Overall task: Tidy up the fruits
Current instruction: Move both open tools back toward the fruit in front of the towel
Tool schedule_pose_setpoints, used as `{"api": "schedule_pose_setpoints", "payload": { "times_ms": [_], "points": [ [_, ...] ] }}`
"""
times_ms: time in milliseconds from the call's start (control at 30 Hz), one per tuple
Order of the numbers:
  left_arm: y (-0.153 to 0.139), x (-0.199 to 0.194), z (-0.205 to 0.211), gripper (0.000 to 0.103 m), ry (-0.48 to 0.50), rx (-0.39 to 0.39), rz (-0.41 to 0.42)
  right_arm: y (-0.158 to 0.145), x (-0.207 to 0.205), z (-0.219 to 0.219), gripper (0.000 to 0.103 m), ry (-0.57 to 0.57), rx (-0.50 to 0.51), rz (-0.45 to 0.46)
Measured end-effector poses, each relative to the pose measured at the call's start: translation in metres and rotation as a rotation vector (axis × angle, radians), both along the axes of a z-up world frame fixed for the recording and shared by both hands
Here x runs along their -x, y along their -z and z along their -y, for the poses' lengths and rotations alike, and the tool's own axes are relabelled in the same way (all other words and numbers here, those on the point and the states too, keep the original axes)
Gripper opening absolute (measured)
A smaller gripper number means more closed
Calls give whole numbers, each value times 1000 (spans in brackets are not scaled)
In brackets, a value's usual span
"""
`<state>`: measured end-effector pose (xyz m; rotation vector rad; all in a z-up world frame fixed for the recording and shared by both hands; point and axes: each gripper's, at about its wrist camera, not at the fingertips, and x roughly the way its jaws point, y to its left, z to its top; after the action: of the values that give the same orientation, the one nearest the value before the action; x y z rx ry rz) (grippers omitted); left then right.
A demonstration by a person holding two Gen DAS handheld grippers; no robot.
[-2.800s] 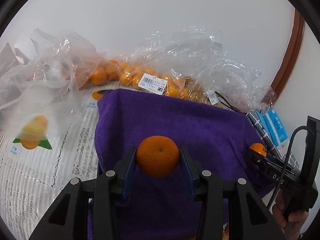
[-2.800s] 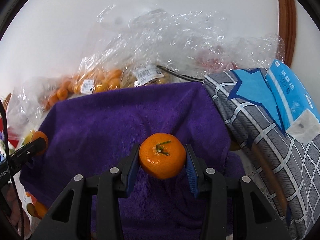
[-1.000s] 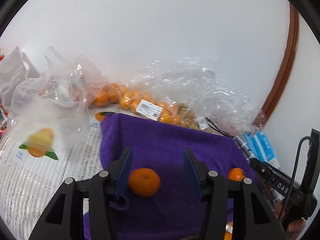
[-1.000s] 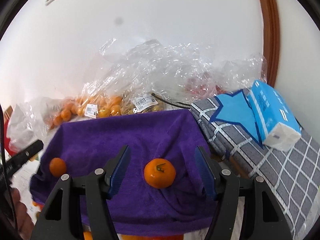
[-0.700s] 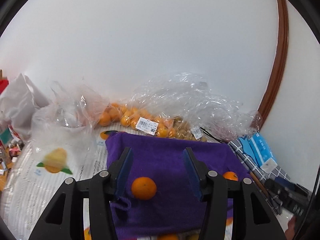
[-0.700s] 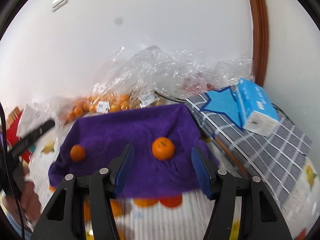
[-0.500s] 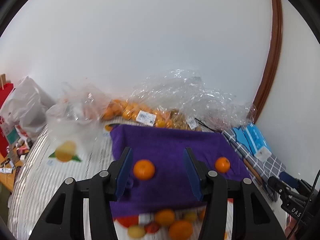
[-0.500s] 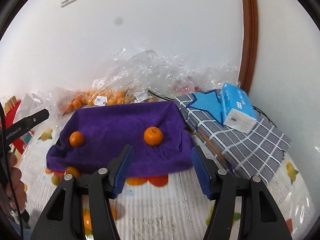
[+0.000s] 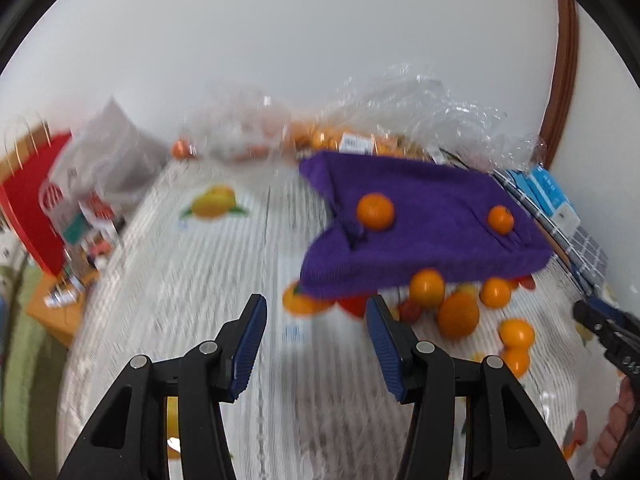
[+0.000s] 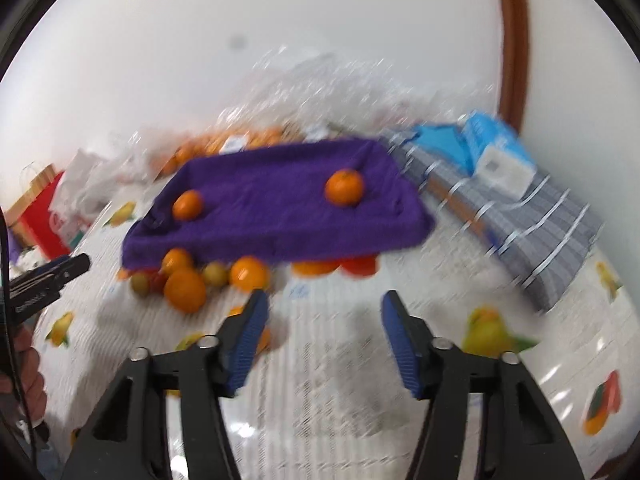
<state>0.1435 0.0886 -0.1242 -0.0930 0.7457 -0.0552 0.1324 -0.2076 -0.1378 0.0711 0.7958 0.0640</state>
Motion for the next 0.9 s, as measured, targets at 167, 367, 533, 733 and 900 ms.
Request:
{"api": "schedule_pose_setpoints", "payload": {
  "times_ms": [167,367,533,733,900],
  "points": [
    [27,4,-16,41,8,78,-56,16,5,-25,40,-61,20,-20],
    [41,8,-15,40,35,113,-60,26,-3,-34,38,-79,-26,-66],
    [43,9,-28,40,22,189,-61,33,-18,-37,35,-97,-56,-106],
    [45,6,-24,39,36,182,-77,41,-34,-44,34,-121,-93,-140],
    [45,6,-22,39,48,177,-84,45,-40,-42,33,-118,-114,-162]
  ]
}}
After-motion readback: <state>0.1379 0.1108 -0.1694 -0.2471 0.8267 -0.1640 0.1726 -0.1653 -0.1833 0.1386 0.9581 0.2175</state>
